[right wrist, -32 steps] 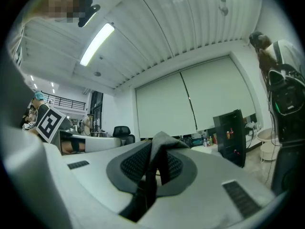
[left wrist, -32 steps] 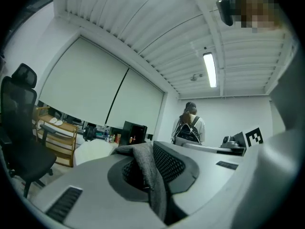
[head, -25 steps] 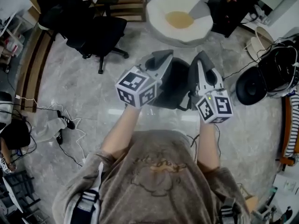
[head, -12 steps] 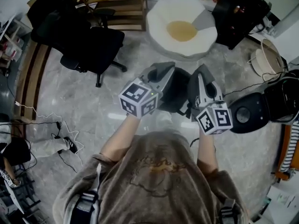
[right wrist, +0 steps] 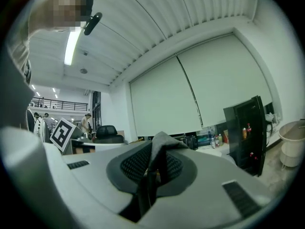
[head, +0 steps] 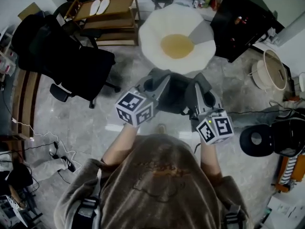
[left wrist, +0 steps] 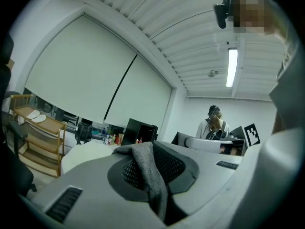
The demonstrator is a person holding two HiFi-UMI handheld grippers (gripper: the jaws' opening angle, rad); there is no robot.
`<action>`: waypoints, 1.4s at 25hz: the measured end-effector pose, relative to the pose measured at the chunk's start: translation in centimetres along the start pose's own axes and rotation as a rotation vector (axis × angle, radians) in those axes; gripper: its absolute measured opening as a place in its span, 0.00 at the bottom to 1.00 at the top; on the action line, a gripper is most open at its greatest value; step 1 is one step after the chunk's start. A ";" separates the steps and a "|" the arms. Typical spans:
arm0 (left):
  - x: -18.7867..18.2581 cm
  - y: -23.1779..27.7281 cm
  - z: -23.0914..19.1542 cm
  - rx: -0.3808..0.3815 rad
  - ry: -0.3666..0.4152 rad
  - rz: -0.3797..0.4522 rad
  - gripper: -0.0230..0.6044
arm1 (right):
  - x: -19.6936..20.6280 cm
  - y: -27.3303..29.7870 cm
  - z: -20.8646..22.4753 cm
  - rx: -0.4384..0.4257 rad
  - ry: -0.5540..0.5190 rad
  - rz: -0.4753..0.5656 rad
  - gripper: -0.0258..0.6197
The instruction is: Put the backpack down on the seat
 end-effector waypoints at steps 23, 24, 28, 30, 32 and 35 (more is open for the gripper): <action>-6.4 17.2 -24.7 -0.002 0.016 -0.043 0.09 | -2.7 27.5 10.0 -0.010 0.033 -0.024 0.08; -6.5 17.9 -25.9 -0.001 0.007 -0.051 0.09 | -2.7 28.7 10.4 -0.010 0.040 -0.027 0.08; -7.1 21.3 -30.9 0.018 -0.006 -0.081 0.09 | -2.7 34.1 12.3 0.007 0.082 -0.034 0.08; -7.1 23.2 -33.2 0.041 -0.006 -0.095 0.09 | -2.6 36.6 13.4 0.030 0.102 -0.031 0.08; -6.9 25.2 -35.6 0.060 -0.013 -0.113 0.09 | -2.2 39.2 14.7 0.053 0.118 -0.032 0.08; -6.5 27.5 -39.0 0.079 -0.025 -0.137 0.09 | -1.6 42.8 16.6 0.081 0.129 -0.030 0.08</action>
Point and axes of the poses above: the fingertips, and each gripper's own axes: y forward along the fingers, z to its right, x out of its underside, the point moved 2 cm from there along -y, backward along the fingers, and after that the axes turned 14 degrees about x, right-handed, at the moved point
